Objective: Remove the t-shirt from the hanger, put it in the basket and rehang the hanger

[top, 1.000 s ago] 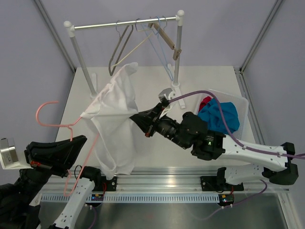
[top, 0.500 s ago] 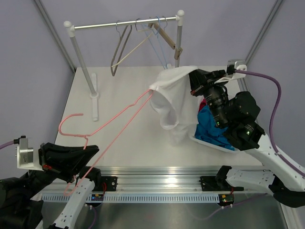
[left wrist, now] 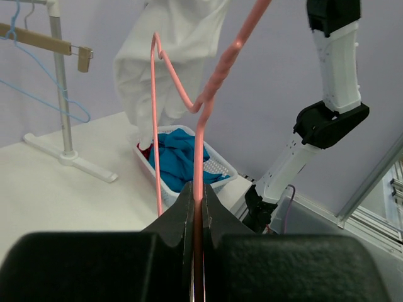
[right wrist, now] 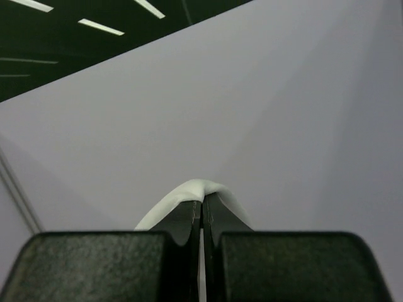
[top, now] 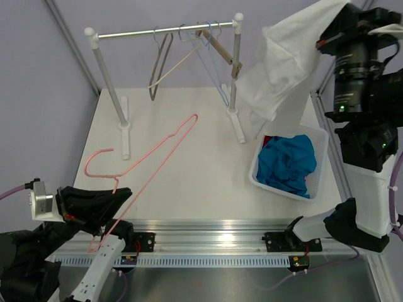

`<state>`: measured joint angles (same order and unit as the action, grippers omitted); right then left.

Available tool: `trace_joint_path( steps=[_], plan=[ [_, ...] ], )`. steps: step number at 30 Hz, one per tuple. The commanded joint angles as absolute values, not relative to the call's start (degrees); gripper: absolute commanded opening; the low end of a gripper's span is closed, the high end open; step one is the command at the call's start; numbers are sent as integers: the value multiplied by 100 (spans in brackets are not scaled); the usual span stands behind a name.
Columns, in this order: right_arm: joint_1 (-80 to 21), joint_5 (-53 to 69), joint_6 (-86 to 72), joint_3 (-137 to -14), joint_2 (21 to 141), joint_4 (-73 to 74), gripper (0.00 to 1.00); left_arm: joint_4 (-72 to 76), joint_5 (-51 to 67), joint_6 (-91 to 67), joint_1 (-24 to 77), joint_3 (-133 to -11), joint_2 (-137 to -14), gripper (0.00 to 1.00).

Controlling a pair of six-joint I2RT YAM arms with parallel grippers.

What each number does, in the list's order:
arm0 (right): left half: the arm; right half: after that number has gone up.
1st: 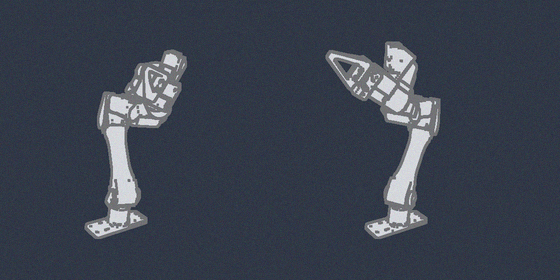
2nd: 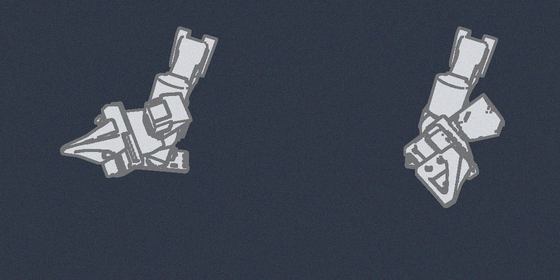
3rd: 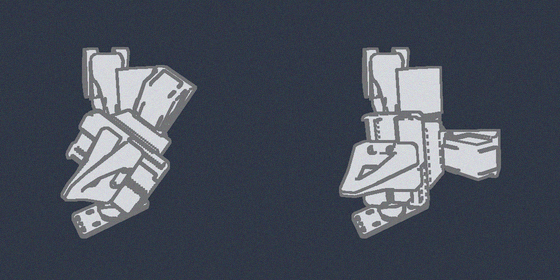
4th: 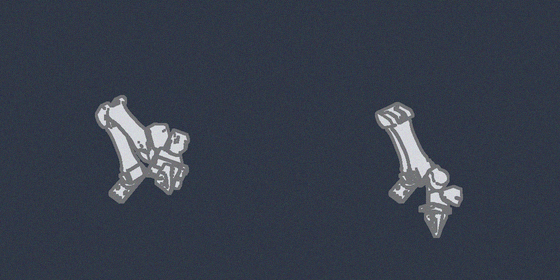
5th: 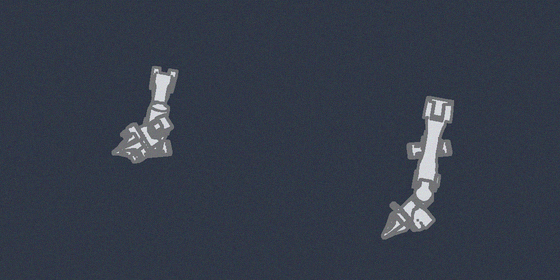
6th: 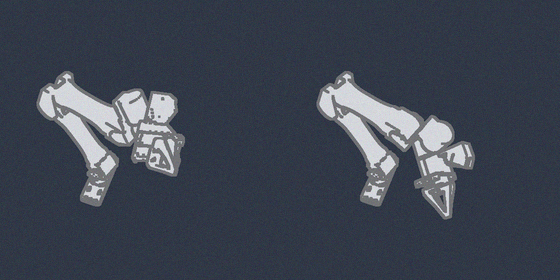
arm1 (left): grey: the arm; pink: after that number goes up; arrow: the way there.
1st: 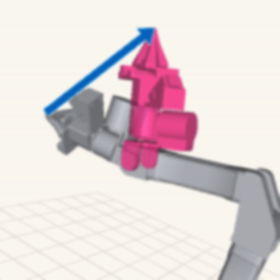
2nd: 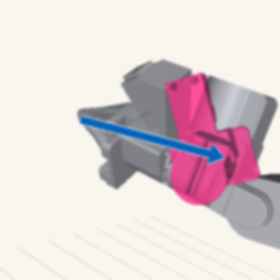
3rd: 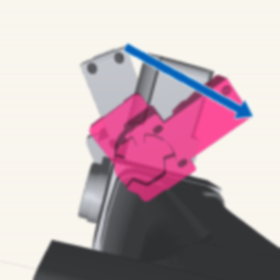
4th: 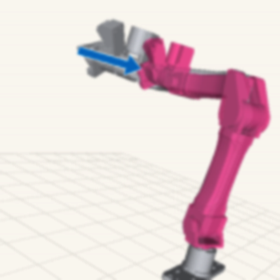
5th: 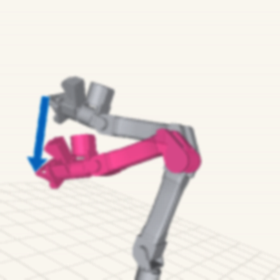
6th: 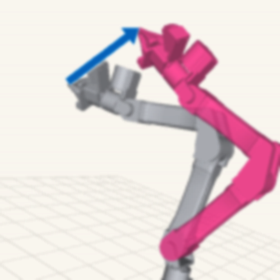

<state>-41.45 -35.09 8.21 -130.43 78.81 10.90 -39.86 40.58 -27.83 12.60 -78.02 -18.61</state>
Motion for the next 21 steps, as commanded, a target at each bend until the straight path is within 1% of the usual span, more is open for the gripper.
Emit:
trace_joint_path(
  steps=[1, 6, 11, 14, 15, 17, 18, 20, 21],
  plan=[
    [-3868, -3726, 1590, -14007, 8234, 1634, 0, -3867, 3762, -2575, 1283, -7700, -1775, 0],
    [-3323, -3630, 1591, -13537, 8244, 1565, 0, -3867, 3692, -2575, 1283, -7515, -1749, 0],
    [-2866, -3367, 1178, -13018, 8060, 1582, 0, -3902, 3569, -2531, 1283, -7453, -1758, 0],
    [-2707, -3200, 976, -12079, 7622, 1372, 0, -3902, 3446, -2514, 1283, -7374, -1767, 0],
    [-2681, -3208, 949, -11450, 7498, 1119, 0, -3902, 3419, -2514, 1283, -7348, -1775, 0],
    [-2567, -3234, 809, -10875, 7120, 933, 0, -3885, 3401, -2522, 1283, -7321, -1793, 0],
    [-2506, -3243, 739, -10367, 7015, 792, 0, -3893, 3401, -2522, 1283, -7321, -1793, 0],
    [-2251, -3217, 371, -9899, 6672, 721, 0, -3894, 3393, -2522, 1283, -7295, -1811, 0],
    [-2172, -3226, 273, -9479, 6558, 651, 0, -3902, 3401, -2531, 1283, -7295, -1819, 0]
  ],
)
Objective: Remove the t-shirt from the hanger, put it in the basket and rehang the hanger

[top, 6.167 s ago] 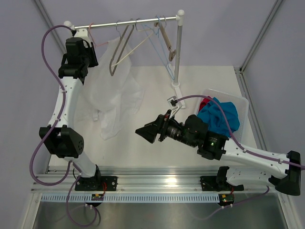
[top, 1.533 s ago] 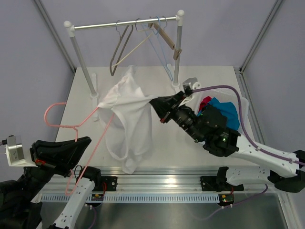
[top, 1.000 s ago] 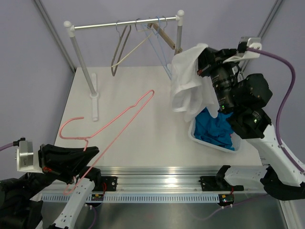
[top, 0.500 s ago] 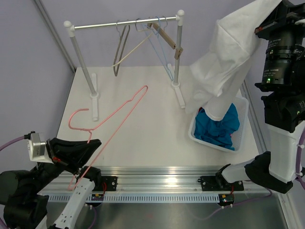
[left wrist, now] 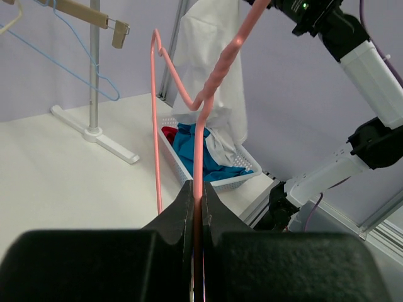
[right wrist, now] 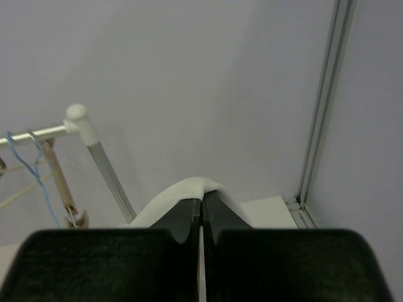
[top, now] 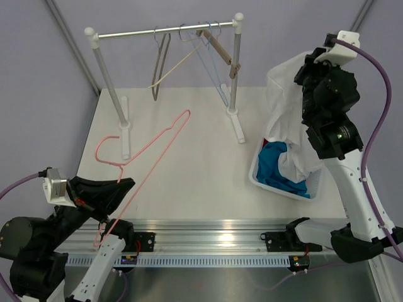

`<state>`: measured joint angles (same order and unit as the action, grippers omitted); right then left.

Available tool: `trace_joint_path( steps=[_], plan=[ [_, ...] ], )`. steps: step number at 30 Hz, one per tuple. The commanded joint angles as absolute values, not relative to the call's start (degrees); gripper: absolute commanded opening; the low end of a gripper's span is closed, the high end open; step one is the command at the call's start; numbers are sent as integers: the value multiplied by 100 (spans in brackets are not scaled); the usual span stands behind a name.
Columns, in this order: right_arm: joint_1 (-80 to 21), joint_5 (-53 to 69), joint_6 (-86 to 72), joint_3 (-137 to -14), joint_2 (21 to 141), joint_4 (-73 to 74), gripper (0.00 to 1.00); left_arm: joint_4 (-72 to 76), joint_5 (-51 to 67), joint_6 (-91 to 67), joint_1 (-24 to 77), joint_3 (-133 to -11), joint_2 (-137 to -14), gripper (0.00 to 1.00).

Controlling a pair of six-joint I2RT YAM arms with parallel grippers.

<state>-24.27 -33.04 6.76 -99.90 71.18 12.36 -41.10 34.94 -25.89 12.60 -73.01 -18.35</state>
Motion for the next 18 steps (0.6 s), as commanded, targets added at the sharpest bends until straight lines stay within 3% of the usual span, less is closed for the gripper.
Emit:
trace_joint_path(
  steps=[1, 9, 18],
  plan=[
    [-2101, -3278, 125, -9292, 6339, 607, 0, -3894, 3401, -2531, 1283, -7286, -1828, 0],
    [-1934, -4736, -728, -6326, 4723, 219, 0, -3894, 3121, -2496, 1283, -7216, -1846, 0],
    [-1942, -4632, -4417, -2746, 3947, 923, 0, -4578, 1865, -2128, 1283, -7462, -1881, 0]
  ],
)
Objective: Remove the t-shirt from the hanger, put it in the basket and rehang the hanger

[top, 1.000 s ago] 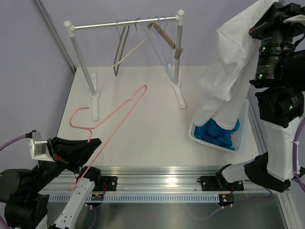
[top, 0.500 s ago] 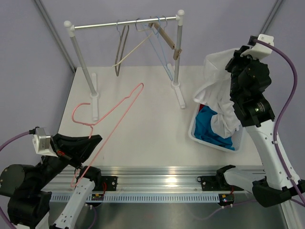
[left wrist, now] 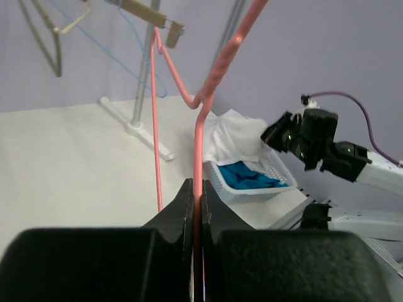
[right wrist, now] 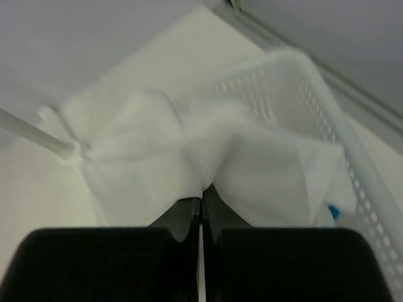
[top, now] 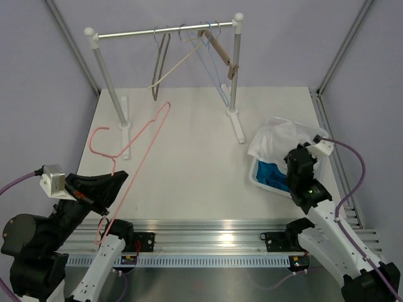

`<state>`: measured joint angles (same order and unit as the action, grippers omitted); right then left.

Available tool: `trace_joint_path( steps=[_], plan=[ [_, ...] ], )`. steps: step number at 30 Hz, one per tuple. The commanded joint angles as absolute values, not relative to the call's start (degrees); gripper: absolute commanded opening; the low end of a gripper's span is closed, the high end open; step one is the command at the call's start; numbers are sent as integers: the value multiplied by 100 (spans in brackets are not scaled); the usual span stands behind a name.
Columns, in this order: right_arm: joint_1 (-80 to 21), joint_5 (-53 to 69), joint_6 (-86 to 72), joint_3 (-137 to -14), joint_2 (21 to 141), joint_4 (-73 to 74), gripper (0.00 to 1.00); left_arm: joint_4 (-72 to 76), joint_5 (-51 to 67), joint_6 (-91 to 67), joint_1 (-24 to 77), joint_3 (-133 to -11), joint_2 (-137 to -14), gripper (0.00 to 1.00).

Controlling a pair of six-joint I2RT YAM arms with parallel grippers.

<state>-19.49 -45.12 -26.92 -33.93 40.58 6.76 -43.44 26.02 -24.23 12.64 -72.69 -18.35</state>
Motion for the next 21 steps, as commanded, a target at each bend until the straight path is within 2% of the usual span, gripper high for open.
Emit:
trace_joint_path(
  steps=[1, 4, 5, 8, 9, 12, 14, 16, 21],
  plan=[
    [-1942, -4614, -4508, -2594, 3885, 923, 0, -4684, 1637, -2066, 1283, -7462, -1907, 0],
    [-1942, -4684, -4370, -2373, 3446, 844, 13, -4869, 1091, -1899, 1283, -7322, -2012, 0],
    [-1934, -4711, -4272, -2408, 3324, 913, 26, -4878, 994, -1942, 1283, -7243, -2039, 0],
    [-1942, -4571, -3965, -2838, 2814, 1281, 51, -4860, 635, -2047, 1283, -6795, -2118, 0],
    [-1942, -4492, -3894, -3039, 2517, 1388, 63, -4852, 615, -2074, 1283, -6568, -2136, 0],
    [-1942, -3756, -3604, -3312, 2041, 1476, 87, -4816, 624, -2250, 1283, -6337, -2136, 0],
    [-1934, -3483, -3604, -3654, 1987, 1931, 90, -4869, 615, -2285, 1283, -6363, -2179, 0],
    [-1942, -3236, -3542, -3796, 1942, 2056, 98, -5026, 528, -2276, 1283, -6433, -2276, 0],
    [-1934, -2392, -3480, -4157, 1820, 2162, 99, -5238, -149, -1996, 1283, -6310, -2705, 0]
  ],
)
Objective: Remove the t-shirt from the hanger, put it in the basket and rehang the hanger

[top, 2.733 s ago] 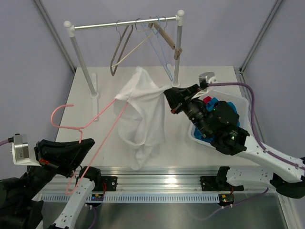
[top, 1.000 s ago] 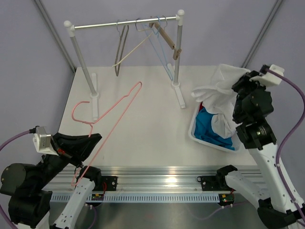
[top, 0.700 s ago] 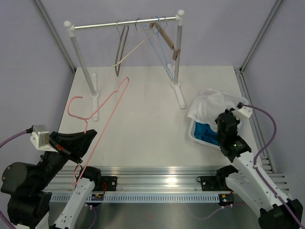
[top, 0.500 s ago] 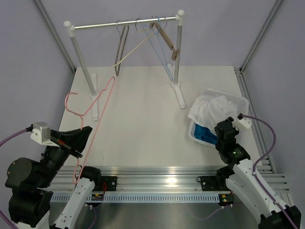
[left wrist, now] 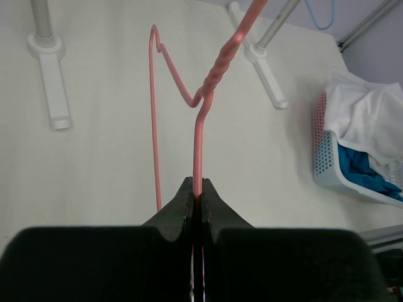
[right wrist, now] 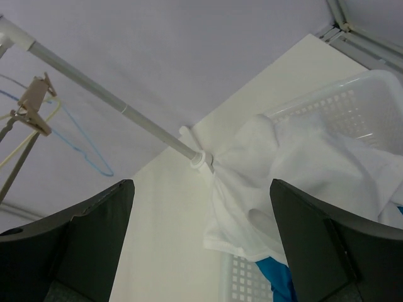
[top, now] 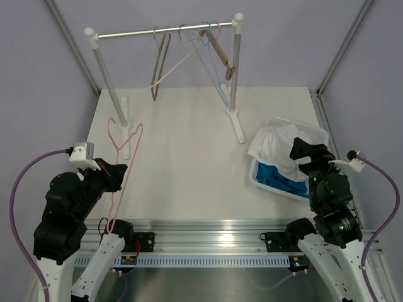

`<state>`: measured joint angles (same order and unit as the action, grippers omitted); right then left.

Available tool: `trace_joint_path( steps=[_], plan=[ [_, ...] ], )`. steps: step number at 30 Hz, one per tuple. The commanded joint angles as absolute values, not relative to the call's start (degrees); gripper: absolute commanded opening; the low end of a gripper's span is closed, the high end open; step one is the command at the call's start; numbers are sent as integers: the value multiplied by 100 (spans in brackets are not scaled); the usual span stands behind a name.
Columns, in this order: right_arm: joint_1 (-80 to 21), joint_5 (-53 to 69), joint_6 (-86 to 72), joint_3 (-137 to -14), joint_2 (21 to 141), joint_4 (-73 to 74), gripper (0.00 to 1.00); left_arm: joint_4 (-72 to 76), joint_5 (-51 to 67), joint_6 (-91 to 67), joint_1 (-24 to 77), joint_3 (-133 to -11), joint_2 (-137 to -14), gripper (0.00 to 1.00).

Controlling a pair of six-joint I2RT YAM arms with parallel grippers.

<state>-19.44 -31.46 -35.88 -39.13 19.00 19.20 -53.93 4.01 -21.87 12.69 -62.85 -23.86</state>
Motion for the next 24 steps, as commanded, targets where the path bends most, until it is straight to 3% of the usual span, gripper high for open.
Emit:
trace_joint_path(
  steps=[1, 10, 17, 24],
  plan=[
    [-1934, -2138, -3498, -4209, 1819, 2180, 99, -5116, -123, -1952, 1283, -6450, -2846, 0],
    [-1934, -1214, -3498, -4456, 1714, 2127, 99, -3693, -35, -1916, 1257, -7794, -5040, 0],
    [-1942, -607, -3542, -4254, 1705, 2039, 100, -3665, 852, -2065, 590, -9482, -6914, 0],
    [-1934, -510, -3410, -4289, 1529, 1978, 99, -3656, 932, -2004, 308, -10502, -8040, 0]
  ],
)
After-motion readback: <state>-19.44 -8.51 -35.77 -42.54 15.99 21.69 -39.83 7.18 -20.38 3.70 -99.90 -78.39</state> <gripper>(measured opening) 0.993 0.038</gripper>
